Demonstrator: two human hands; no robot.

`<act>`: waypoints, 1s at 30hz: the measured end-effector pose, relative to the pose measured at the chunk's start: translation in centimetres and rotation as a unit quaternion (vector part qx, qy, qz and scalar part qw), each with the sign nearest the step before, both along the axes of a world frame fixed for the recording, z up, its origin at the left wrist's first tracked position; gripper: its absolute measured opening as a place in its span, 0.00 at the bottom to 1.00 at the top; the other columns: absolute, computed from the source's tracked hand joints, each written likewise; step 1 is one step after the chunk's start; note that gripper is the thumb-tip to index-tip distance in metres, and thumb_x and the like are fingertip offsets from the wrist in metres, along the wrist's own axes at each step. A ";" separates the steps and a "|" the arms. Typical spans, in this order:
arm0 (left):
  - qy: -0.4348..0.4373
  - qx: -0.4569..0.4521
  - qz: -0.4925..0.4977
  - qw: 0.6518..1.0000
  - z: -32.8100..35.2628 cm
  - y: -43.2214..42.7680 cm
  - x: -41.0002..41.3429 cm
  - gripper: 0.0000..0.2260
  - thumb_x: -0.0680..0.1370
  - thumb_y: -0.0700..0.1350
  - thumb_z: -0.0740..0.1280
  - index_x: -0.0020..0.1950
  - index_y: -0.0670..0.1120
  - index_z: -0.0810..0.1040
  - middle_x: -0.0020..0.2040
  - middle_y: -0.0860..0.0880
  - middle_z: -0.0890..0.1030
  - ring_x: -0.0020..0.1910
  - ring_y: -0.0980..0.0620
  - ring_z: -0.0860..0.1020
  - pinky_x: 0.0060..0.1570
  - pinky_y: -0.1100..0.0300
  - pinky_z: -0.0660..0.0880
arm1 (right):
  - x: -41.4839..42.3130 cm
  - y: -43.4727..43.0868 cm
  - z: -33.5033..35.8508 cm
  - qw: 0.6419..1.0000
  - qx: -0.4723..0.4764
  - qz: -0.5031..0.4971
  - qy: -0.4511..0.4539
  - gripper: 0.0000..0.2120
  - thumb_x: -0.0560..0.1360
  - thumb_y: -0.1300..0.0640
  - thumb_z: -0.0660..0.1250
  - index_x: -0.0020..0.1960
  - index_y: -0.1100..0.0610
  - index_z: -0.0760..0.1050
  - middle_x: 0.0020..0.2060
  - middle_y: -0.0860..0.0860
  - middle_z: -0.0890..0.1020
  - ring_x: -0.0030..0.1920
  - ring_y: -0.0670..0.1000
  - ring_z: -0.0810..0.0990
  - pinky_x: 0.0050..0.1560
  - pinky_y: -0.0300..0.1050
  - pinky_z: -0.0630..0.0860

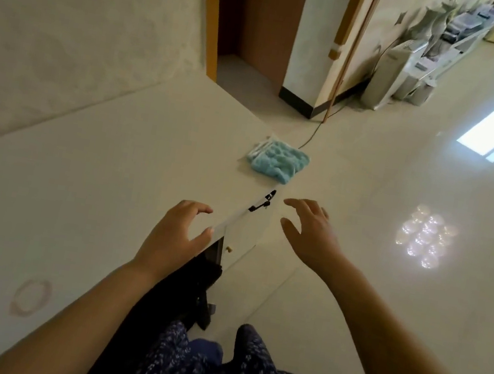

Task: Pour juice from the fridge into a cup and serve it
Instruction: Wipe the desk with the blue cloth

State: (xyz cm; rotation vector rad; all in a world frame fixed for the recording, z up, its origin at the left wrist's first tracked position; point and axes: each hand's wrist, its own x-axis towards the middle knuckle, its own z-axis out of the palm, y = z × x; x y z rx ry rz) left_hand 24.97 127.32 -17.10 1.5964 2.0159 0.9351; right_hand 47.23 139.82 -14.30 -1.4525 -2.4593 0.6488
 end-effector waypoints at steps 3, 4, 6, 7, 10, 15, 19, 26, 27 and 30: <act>0.020 -0.011 -0.010 1.000 -0.1 4.9 -1.4 0.16 0.76 0.49 0.66 0.64 0.49 0.72 0.59 0.56 0.72 0.60 0.57 0.71 0.60 0.62 0.67 | -1.2 4.4 -0.5 1.000 0.007 0.001 -0.014 0.20 0.78 0.48 0.59 0.69 0.50 0.66 0.67 0.52 0.70 0.66 0.55 0.66 0.65 0.50 0.65; 0.024 -0.014 -0.012 1.000 -0.3 6.5 -1.6 0.17 0.77 0.48 0.66 0.64 0.48 0.72 0.60 0.54 0.72 0.61 0.57 0.71 0.60 0.63 0.67 | -1.4 6.0 -0.8 1.000 0.010 0.004 -0.019 0.21 0.78 0.48 0.59 0.69 0.51 0.65 0.67 0.53 0.70 0.66 0.55 0.66 0.66 0.50 0.65; 0.029 -0.021 -0.009 0.999 -0.8 9.4 -1.7 0.17 0.77 0.48 0.66 0.65 0.47 0.72 0.62 0.52 0.73 0.62 0.55 0.70 0.61 0.62 0.66 | -2.0 9.2 -1.5 0.999 0.011 0.009 -0.033 0.21 0.77 0.48 0.60 0.69 0.52 0.65 0.67 0.53 0.69 0.67 0.56 0.66 0.66 0.51 0.64; 0.033 -0.026 -0.005 0.999 -1.2 10.8 -1.8 0.18 0.77 0.49 0.66 0.66 0.47 0.72 0.62 0.51 0.73 0.62 0.55 0.70 0.61 0.62 0.66 | -2.3 10.8 -1.9 0.999 0.008 0.013 -0.038 0.21 0.77 0.49 0.60 0.69 0.52 0.65 0.67 0.54 0.69 0.67 0.56 0.65 0.67 0.51 0.64; 0.042 -0.040 0.010 0.998 -2.6 15.0 -1.7 0.20 0.76 0.53 0.64 0.66 0.47 0.71 0.63 0.51 0.73 0.62 0.54 0.71 0.61 0.62 0.66 | -3.4 16.3 -3.5 0.997 0.005 0.047 -0.058 0.22 0.77 0.49 0.61 0.69 0.52 0.65 0.67 0.54 0.69 0.67 0.57 0.65 0.67 0.51 0.63; 0.035 -0.067 0.073 0.994 -4.9 22.0 -0.4 0.22 0.75 0.53 0.63 0.67 0.45 0.71 0.64 0.48 0.73 0.63 0.50 0.71 0.62 0.58 0.67 | -5.4 25.9 -6.6 0.985 -0.008 0.139 -0.102 0.23 0.75 0.49 0.62 0.69 0.49 0.65 0.69 0.53 0.68 0.69 0.57 0.63 0.68 0.52 0.62; 0.040 -0.085 0.133 0.987 -5.6 26.3 1.2 0.20 0.76 0.48 0.68 0.66 0.44 0.73 0.62 0.46 0.74 0.60 0.47 0.73 0.60 0.54 0.69 | -6.9 31.1 -9.5 0.952 -0.048 0.230 -0.195 0.25 0.75 0.46 0.60 0.72 0.44 0.60 0.73 0.51 0.61 0.72 0.57 0.58 0.71 0.54 0.58; 0.070 -0.133 0.186 0.971 -6.9 29.8 2.6 0.22 0.74 0.53 0.63 0.65 0.44 0.73 0.62 0.46 0.74 0.61 0.46 0.73 0.59 0.49 0.72 | -9.2 34.7 -13.0 0.897 -0.044 0.342 -0.277 0.31 0.73 0.37 0.59 0.73 0.42 0.52 0.74 0.50 0.56 0.72 0.58 0.56 0.70 0.57 0.59; 0.067 -0.139 0.192 0.969 -7.1 29.9 2.8 0.22 0.74 0.54 0.62 0.65 0.45 0.73 0.62 0.47 0.74 0.61 0.46 0.73 0.59 0.48 0.72 | -9.3 34.8 -13.2 0.894 -0.033 0.353 -0.276 0.31 0.74 0.37 0.59 0.73 0.42 0.53 0.73 0.51 0.58 0.72 0.58 0.57 0.69 0.58 0.60; 0.064 -0.157 0.209 0.963 -7.8 29.7 3.0 0.22 0.74 0.52 0.65 0.66 0.45 0.72 0.63 0.46 0.74 0.61 0.46 0.73 0.59 0.48 0.72 | -9.3 34.8 -13.2 0.885 0.008 0.377 -0.274 0.28 0.75 0.39 0.59 0.72 0.45 0.56 0.71 0.53 0.62 0.69 0.60 0.61 0.66 0.58 0.66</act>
